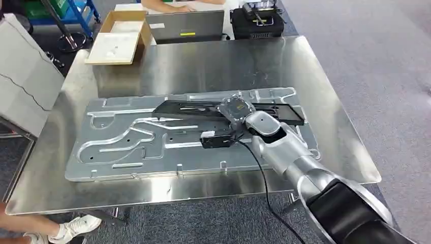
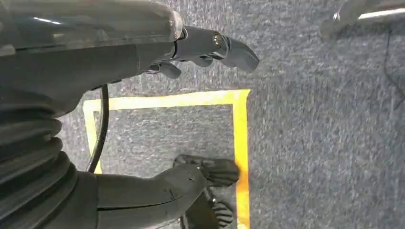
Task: Take the parts from the cabinet and place them on the table.
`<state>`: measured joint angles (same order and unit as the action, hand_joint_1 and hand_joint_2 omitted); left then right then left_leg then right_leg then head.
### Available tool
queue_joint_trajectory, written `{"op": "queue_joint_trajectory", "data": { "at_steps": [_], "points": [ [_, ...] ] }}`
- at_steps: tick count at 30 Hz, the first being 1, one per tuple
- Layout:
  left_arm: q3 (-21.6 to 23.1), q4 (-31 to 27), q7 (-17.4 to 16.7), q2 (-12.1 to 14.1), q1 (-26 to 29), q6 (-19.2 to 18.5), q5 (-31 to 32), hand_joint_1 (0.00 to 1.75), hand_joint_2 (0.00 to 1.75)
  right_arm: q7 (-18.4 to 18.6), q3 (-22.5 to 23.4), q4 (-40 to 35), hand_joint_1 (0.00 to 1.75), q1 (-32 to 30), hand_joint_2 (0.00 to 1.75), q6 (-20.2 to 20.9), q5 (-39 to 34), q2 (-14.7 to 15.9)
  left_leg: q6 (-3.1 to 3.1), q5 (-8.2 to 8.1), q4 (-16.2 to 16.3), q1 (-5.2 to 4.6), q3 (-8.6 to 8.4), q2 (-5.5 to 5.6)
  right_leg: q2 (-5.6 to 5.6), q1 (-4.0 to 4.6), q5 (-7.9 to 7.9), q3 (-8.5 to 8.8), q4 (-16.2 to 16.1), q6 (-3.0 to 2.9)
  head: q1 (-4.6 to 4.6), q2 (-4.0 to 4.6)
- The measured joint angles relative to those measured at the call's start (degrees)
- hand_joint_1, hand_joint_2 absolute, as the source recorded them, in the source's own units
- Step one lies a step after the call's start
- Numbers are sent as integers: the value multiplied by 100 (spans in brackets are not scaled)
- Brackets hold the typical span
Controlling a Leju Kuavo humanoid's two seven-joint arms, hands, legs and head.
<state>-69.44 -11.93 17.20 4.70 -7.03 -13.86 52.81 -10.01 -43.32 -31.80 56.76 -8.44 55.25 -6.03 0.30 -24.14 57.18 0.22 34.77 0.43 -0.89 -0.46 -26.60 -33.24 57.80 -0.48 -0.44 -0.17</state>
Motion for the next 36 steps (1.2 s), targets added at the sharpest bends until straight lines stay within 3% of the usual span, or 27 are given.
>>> {"op": "queue_joint_trajectory", "data": {
  "at_steps": [1,2,3,5,6,7,8,9,10,11,12,15,17,19,20,21,22,23,26,27,28,32,33,34,36],
  "points": [
    [20,0,28,-2,-1,-13,2,0,175,-13,0,19,0,-7,0,-18,-17,-48,39,25,-84,77,-51,-12,6,28,-54,-5,25,40,0,-2],
    [31,0,52,-2,-10,-22,2,0,175,-40,-2,35,0,-7,0,-24,-28,-57,53,32,-95,62,-67,-14,22,20,-123,-20,126,59,2,0],
    [57,0,87,-2,-32,-44,2,0,175,-74,-2,50,0,-6,0,-24,-57,-94,97,22,-96,65,-70,-21,36,14,-334,-186,467,63,2,0],
    [89,0,103,-9,-58,-83,2,0,175,-125,-7,91,0,-77,0,-4,-89,-146,124,7,-92,52,-71,-24,43,11,-752,-680,1429,85,2,0],
    [96,0,103,-9,-62,-98,2,0,175,-142,-18,116,0,-130,0,18,-100,-157,130,2,-84,48,-71,-24,46,11,-835,-879,1787,89,2,0],
    [100,0,103,-11,-63,-98,2,0,175,-149,-33,138,0,-179,0,24,-103,-166,135,-8,-72,48,-74,-22,50,10,-767,-944,1857,86,2,0],
    [105,0,111,-15,-61,-98,4,0,175,-149,-35,159,0,-214,0,26,-118,-173,137,-22,-55,47,-78,-15,53,11,-561,-875,1648,76,2,0],
    [107,0,125,-20,-60,-92,13,0,0,-151,-35,173,0,-226,0,24,-138,-179,126,-39,-43,46,-88,-7,54,12,-293,-698,1242,54,2,-2],
    [114,0,146,-31,-60,-72,20,0,0,-155,-35,181,0,-223,0,22,-170,-190,113,-62,-28,40,-108,-3,54,18,17,-438,661,17,2,0],
    [120,0,168,-39,-60,-68,20,0,0,-157,-35,181,0,-220,0,13,-195,-192,92,-78,-20,38,-120,0,57,33,192,-254,242,-26,2,0],
    [124,0,188,-61,-67,-59,17,0,0,-168,-35,190,0,-215,0,7,-210,-194,58,-98,4,-2,-100,-2,59,71,132,-190,110,-54,2,0],
    [135,0,188,-68,-54,-11,20,0,0,-190,-35,199,0,-257,0,-59,-293,-190,-19,-76,-30,34,-102,-7,42,89,123,-178,47,-85,0,0],
    [140,2,188,-72,-50,2,20,0,0,-241,-35,168,0,-252,0,-209,-391,-186,-76,-154,11,41,-79,-15,49,22,164,-129,-31,-146,0,0],
    [142,0,190,-76,-54,13,20,0,0,-367,-2,59,0,-266,0,-552,-581,-181,-148,-523,624,54,162,-16,48,10,158,-116,-38,-172,0,0],
    [142,0,190,-74,-50,22,20,0,0,-400,41,-23,0,-309,0,-662,-662,-170,-181,-802,1235,64,445,-16,51,10,154,-112,-35,-177,0,-2],
    [142,0,190,-76,-44,24,20,0,0,-429,105,-178,0,-364,0,-794,-757,-133,-199,-936,1615,68,631,-16,53,11,150,-112,-30,-182,0,0],
    [144,0,194,-81,-31,24,20,0,0,-496,177,-394,0,-465,0,-971,-866,-76,-209,-964,1873,77,770,-17,56,10,143,-109,-24,-181,0,0],
    [144,0,199,-81,-19,22,20,0,0,-544,267,-672,0,-565,0,-1111,-977,-6,-213,-847,1796,90,746,-19,57,9,134,-101,-20,-175,0,0],
    [146,0,219,-81,-22,22,20,0,0,-641,534,-1529,0,-770,0,-1220,-1305,182,-206,-90,435,114,83,-24,47,-15,96,-41,-12,-124,0,0],
    [149,2,234,-83,-28,20,20,0,0,-770,650,-1912,0,-860,0,-1303,-1489,267,-183,-81,68,110,-120,-19,43,-14,81,-24,-17,-91,0,0],
    [151,0,260,-85,-27,-2,17,0,0,-927,750,-2231,0,-955,0,-1404,-1686,341,-152,-81,-23,62,-161,-8,43,12,74,-43,7,-58,0,-2],
    [153,0,467,-85,52,-148,-33,0,0,-1514,1554,-4186,0,-1713,0,-1619,-2964,806,7,-99,-48,80,-173,34,90,28,51,-3,-26,68,0,-2],
    [153,0,526,-85,98,-188,-57,0,0,-1564,1778,-4679,0,-1951,0,-1617,-3146,928,62,-82,-95,92,-218,33,79,-6,-73,-17,82,98,2,0],
    [153,2,588,-85,121,-230,-70,0,0,-1635,2080,-5184,0,-2072,0,-1613,-3316,1083,110,-88,-105,76,-221,28,79,8,-282,-157,389,109,2,0],
    [151,0,667,-85,162,-258,-133,0,0,-1696,2475,-5710,0,-2393,0,-1670,-3348,1284,132,-95,-101,53,-222,22,82,10,-665,-538,1183,135,0,0]
  ]
}}
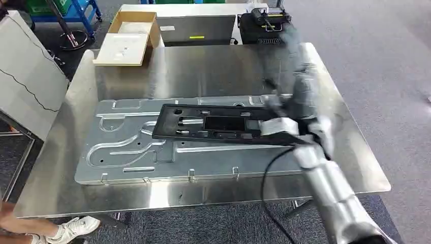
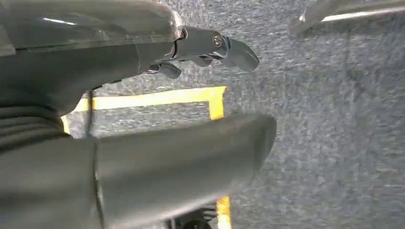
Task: Take the parts from the cabinet and place them on the table.
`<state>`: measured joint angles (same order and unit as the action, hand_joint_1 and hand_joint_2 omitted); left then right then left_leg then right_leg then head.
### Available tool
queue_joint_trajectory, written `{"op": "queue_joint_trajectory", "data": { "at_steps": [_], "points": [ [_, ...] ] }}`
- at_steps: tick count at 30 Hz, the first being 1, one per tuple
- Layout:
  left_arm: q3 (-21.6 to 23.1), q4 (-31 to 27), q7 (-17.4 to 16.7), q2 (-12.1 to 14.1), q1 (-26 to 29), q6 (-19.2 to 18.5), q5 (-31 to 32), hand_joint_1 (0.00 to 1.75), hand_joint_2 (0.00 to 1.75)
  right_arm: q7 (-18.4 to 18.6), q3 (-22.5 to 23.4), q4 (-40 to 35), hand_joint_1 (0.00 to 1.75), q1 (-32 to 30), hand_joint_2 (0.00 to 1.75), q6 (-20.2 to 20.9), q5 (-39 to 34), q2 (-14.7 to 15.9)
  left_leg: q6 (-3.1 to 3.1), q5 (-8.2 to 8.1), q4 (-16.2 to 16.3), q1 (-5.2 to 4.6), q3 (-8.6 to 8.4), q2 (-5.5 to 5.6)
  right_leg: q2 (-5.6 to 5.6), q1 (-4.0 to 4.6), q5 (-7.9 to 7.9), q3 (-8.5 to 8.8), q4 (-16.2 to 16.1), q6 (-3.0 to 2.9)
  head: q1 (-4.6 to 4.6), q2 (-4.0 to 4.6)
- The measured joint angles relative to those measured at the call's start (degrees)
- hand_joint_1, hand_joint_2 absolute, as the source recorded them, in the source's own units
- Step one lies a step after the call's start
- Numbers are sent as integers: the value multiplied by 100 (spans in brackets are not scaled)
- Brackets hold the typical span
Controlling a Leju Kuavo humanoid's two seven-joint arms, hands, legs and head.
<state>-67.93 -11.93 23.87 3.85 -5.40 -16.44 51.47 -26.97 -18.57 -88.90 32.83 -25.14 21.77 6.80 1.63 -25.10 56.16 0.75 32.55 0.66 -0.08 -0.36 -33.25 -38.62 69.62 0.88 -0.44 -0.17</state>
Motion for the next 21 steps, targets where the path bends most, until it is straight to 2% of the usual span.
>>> {"op": "queue_joint_trajectory", "data": {
  "at_steps": [1,2,3,4,5,6,7,8,10,11,12,13,15,16,17,18,19,20,21],
  "points": [
    [-17,0,72,-2,38,-37,-78,0,0,-83,414,-528,0,-609,0,-234,135,213,29,-15,2,-13,-7,6,0,1,-158,-251,520,5,2,0],
    [-50,2,94,-4,87,-39,-142,0,0,-142,779,-864,0,-1155,0,-447,256,337,51,-29,7,-16,-24,43,-2,0,-120,-293,604,-2,2,0],
    [-79,0,107,-13,158,-41,-195,0,0,-285,1173,-1110,0,-1681,0,-621,275,435,69,-48,23,-27,-40,82,-3,1,45,-215,414,-17,4,-2],
    [-112,2,116,-22,249,-39,-243,0,0,-424,1684,-1309,0,-2058,0,-778,247,496,70,-73,43,-49,-54,87,-4,7,298,-31,-9,-49,4,0],
    [-151,2,116,-31,306,-15,-300,0,0,-501,2141,-1429,0,-2373,0,-813,278,502,65,-78,47,-69,-75,81,4,24,567,228,-574,-92,2,0],
    [-199,2,118,-57,323,-2,-334,0,0,-553,2556,-1505,0,-2678,0,-768,336,500,64,-89,45,-71,-84,81,19,60,753,453,-1036,-155,2,0],
    [-254,2,124,-109,332,42,-385,0,0,-656,3101,-1533,0,-3116,0,-552,504,482,46,-102,44,-101,-77,97,62,94,723,514,-1171,-177,-2,0],
    [-313,2,140,-109,349,88,-415,0,0,-805,3723,-1509,0,-3436,0,-178,742,395,28,-114,61,-92,-75,110,71,95,756,521,-1232,-168,9,0],
    [-422,2,155,-131,430,129,-426,0,0,-1151,5148,-1254,0,-3761,0,649,1416,93,-20,-111,39,-71,-83,108,67,115,752,518,-1208,-181,4,0],
    [-470,2,155,-146,462,142,-433,0,0,-1195,5733,-1113,0,-3821,0,942,1781,-60,-50,-114,43,-112,-85,112,67,54,784,519,-1264,-225,7,-2],
    [-512,2,155,-153,471,147,-435,0,0,-1235,6255,-925,0,-3856,0,1153,2166,-204,-80,-253,127,-91,-65,58,96,27,819,531,-1306,-248,4,0],
    [-549,2,159,-162,475,155,-450,0,0,-1244,6779,-649,0,-3868,0,1231,2682,-355,-119,-505,344,-89,-4,6,104,25,839,522,-1321,-281,4,0],
    [-636,2,166,-162,461,164,-467,0,0,-1252,7585,-27,0,-3867,0,1133,3665,-679,-179,-1066,1201,-55,271,-20,117,21,873,463,-1310,-298,4,0],
    [-660,2,173,-164,456,164,-468,0,0,-1255,7895,306,0,-3861,0,1014,4047,-823,-209,-1266,1595,-44,381,-25,129,18,895,423,-1300,-296,4,0],
    [-680,2,175,-171,456,164,-465,0,0,-1254,8160,661,0,-3836,0,823,4426,-950,-228,-1316,1753,-33,381,-29,129,13,923,384,-1290,-293,4,-2],
    [-706,2,177,-175,460,164,-465,0,0,-1218,8417,1100,0,-3805,0,581,4797,-1075,-241,-1241,1635,-24,244,-29,123,10,950,340,-1275,-288,4,-2],
    [-741,2,179,-179,451,162,-465,0,0,-1141,8620,1520,0,-3764,0,421,5090,-1159,-241,-1060,1242,-18,-24,-30,107,5,977,296,-1258,-276,4,0],
    [-776,2,186,-186,431,162,-465,0,0,-1031,8839,1992,0,-3720,0,264,5380,-1240,-223,-832,614,-16,-423,-30,90,3,1009,257,-1247,-261,4,0],
    [-791,2,190,-188,408,157,-465,0,0,-836,9027,2440,0,-3676,0,121,5646,-1318,-192,-678,6,-21,-815,-28,75,3,1054,232,-1243,-243,4,0]
  ]
}}
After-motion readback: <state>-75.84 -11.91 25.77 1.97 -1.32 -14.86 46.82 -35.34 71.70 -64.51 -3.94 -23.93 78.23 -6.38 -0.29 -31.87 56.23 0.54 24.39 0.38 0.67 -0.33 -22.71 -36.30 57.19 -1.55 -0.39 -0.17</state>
